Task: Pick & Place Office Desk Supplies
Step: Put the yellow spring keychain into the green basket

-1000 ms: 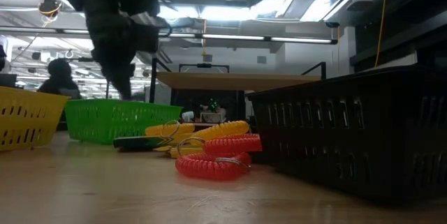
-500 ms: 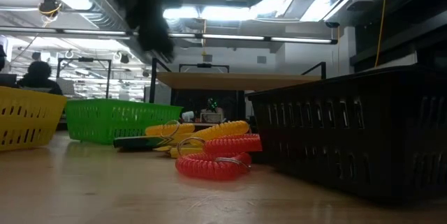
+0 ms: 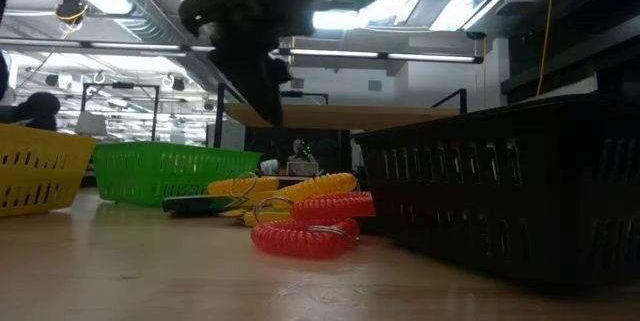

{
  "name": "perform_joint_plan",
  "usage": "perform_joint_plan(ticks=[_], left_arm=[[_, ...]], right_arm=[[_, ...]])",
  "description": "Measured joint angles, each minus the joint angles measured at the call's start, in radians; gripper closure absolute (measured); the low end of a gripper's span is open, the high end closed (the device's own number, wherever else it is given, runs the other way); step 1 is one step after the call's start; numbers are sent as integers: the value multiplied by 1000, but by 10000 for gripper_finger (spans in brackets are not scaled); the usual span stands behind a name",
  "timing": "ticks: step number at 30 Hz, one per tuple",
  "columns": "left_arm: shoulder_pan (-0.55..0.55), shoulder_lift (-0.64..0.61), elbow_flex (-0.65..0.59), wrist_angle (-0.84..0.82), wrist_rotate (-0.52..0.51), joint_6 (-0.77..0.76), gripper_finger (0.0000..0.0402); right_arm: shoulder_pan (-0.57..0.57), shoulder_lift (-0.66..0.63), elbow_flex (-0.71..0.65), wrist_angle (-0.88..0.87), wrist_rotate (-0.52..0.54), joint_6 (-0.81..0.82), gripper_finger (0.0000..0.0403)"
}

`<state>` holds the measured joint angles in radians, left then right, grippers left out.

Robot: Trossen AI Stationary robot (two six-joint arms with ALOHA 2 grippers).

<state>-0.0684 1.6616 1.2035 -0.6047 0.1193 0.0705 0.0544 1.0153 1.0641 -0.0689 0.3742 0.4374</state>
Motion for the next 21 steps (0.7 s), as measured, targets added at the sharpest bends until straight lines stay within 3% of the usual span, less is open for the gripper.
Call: perform_joint_plan(ticks=[8,21], left_arm=[[-79,131,80,-68,0,149,254],[-70,221,80,-54,-3,97,254]], right_arm=[[0,0,0,-4,-65,3,206],[0,0,0,-25,-103,-1,206]])
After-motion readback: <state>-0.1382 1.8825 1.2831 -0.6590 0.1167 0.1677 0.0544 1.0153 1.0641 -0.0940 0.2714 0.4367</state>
